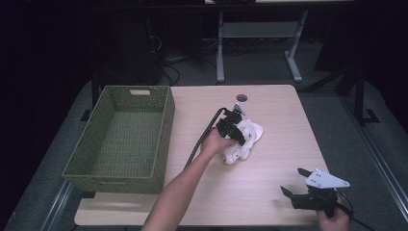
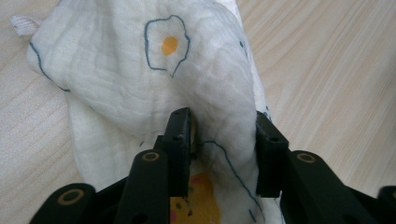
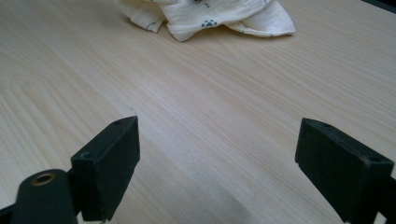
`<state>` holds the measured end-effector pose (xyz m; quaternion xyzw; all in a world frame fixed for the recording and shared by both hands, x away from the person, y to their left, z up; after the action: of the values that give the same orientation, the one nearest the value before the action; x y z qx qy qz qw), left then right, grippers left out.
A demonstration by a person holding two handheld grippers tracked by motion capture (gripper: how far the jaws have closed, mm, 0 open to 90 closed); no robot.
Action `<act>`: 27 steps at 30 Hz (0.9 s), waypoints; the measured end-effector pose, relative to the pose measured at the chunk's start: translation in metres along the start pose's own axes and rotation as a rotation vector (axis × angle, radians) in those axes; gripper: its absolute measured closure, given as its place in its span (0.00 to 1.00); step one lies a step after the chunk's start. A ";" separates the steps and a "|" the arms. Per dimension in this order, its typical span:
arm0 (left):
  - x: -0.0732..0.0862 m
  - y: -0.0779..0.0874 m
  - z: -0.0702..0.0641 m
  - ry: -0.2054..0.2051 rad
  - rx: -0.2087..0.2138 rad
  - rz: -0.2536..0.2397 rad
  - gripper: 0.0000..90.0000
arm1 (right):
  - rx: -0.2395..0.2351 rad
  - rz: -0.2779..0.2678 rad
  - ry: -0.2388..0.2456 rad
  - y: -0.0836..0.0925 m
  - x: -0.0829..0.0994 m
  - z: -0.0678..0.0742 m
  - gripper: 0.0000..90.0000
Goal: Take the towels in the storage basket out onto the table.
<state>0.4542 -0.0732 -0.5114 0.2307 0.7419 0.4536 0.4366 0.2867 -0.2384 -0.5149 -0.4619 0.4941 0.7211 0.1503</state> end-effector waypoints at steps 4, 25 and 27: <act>0.000 0.002 -0.001 -0.011 -0.009 0.002 0.64 | -0.002 0.004 0.010 0.001 0.001 0.001 0.15; -0.002 0.017 -0.008 -0.014 -0.010 -0.065 0.43 | -0.001 0.009 0.019 0.000 0.002 0.001 0.15; -0.002 0.020 -0.008 -0.013 -0.004 -0.074 0.41 | -0.001 0.008 0.023 0.000 0.002 0.001 0.15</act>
<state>0.4474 -0.0684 -0.4917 0.2055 0.7461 0.4371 0.4584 0.2856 -0.2379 -0.5162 -0.4685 0.4971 0.7165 0.1415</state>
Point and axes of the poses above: each handheld gripper's, and its own axes: y roughly backward along the jaws, x roughly out of its underside, z roughly to its left, the point moved 10 cm from there along -y, roughly forward along the jaws, and after that the axes turned 13 degrees about -y, right-handed, at the moved point
